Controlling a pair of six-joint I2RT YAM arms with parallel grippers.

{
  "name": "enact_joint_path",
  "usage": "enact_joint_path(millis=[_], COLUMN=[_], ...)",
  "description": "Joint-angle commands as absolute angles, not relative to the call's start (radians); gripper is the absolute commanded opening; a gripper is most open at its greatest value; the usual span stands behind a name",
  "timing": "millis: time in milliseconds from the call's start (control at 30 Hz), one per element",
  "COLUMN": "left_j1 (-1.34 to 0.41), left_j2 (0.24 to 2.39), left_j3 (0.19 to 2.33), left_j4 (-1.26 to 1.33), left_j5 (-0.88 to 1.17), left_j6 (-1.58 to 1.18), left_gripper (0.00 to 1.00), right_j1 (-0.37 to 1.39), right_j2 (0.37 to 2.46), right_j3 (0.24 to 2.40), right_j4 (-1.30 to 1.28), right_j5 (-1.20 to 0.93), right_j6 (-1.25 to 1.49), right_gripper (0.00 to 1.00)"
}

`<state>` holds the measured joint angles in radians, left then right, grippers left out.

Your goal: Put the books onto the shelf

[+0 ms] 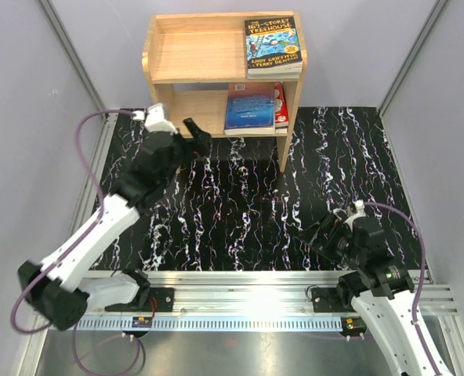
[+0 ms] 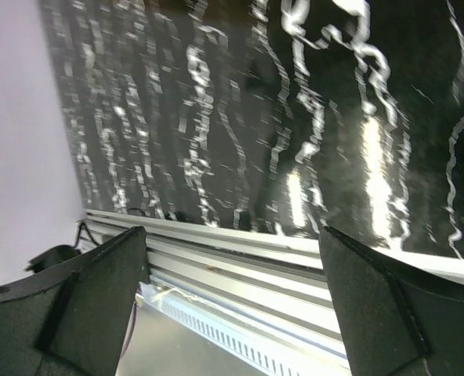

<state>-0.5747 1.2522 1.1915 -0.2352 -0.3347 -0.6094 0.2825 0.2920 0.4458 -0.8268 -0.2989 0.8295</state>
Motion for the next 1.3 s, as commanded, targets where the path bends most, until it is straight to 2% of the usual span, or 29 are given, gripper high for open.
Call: enact_joint_path(millis=[0,100,267,433,467,633,1267], left_j1=[-0.574,-0.572,-0.568,-0.568,-0.566,-0.566,-0.546], left_j2=[1.094,1.011,1.084,1.247,1.303,1.442,1.818], left_j3=[1.077,1.037,1.063,1.169,1.211,1.325,1.683], left_j4=[-0.173,-0.215,-0.204,-0.166,-0.167,-0.153,-0.153], left_j5=[-0.403,-0.428,-0.413,-0.4,-0.403,-0.411,-0.362], left_j6=[-0.537,-0.528,-0.529,-0.514,-0.503,-0.477,-0.459], left_gripper=[0.99,0.99,0.98,0.26,0.24,0.23,0.22], right_j1=[0.287,0.288,0.288,0.287,0.287,0.288,0.288], right_j2=[0.331,0.365,0.356,0.307,0.302,0.282,0.337], right_j3=[0.557,0.584,0.581,0.595,0.598,0.6,0.526], right_j4=[-0.752,-0.736,-0.742,-0.808,-0.821,-0.867,-0.79], right_j5=[-0.318,-0.319,-0.316,-0.301,-0.29,-0.272,-0.296], right_j6=[0.782,0.775,0.787,0.79,0.787,0.753,0.732], right_gripper=[0.99,0.99,0.99,0.99,0.99,0.99,0.99])
